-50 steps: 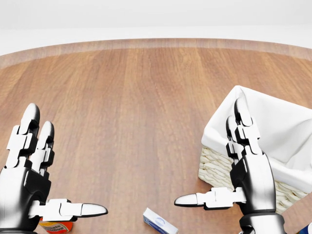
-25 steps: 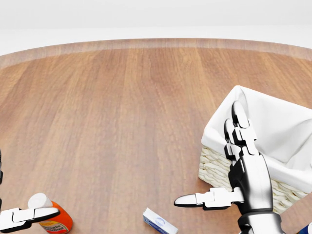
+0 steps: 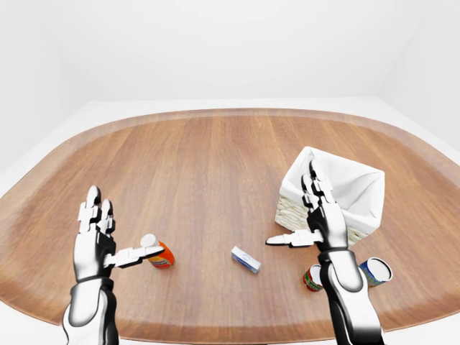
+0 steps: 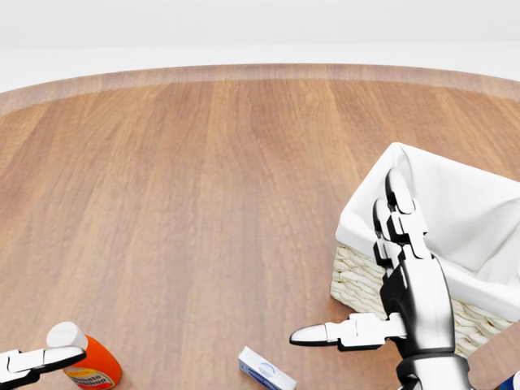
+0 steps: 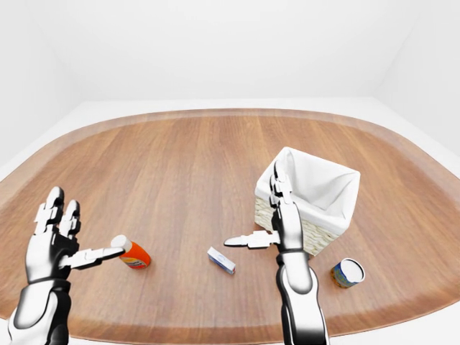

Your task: Pick up the ketchup, and put it in the basket.

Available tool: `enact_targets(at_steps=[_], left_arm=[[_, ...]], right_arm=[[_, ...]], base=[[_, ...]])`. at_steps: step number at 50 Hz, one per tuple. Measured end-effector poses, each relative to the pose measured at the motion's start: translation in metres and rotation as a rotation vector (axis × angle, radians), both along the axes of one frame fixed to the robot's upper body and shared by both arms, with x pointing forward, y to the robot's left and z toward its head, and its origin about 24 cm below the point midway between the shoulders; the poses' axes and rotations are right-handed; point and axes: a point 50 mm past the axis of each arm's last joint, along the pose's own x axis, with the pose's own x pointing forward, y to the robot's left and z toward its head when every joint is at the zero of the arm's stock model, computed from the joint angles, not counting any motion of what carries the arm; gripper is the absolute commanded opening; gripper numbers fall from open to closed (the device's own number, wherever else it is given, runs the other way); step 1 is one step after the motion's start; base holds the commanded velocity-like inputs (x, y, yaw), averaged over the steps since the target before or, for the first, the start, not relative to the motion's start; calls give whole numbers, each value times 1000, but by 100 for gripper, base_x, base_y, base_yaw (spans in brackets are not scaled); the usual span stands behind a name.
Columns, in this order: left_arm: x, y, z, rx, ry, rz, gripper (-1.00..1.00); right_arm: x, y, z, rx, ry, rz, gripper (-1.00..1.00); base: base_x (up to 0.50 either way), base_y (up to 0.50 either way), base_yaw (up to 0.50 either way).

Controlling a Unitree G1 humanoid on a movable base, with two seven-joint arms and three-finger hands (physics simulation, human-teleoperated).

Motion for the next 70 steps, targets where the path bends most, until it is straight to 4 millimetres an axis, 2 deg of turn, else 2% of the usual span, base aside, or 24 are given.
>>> enact_targets(at_steps=[14, 39, 70], left_arm=[[8, 5, -15, -9, 19, 16, 100], [18, 12, -82, -103, 301, 54, 100], [22, 21, -127, -169, 522, 92, 100]], right_arm=[[-2, 1, 4, -3, -19, 1, 100], [-3, 2, 6, -6, -28, 3, 100], [-5, 1, 6, -10, -23, 0, 100]], base=[[0, 0, 0], [0, 0, 0], [0, 0, 0]])
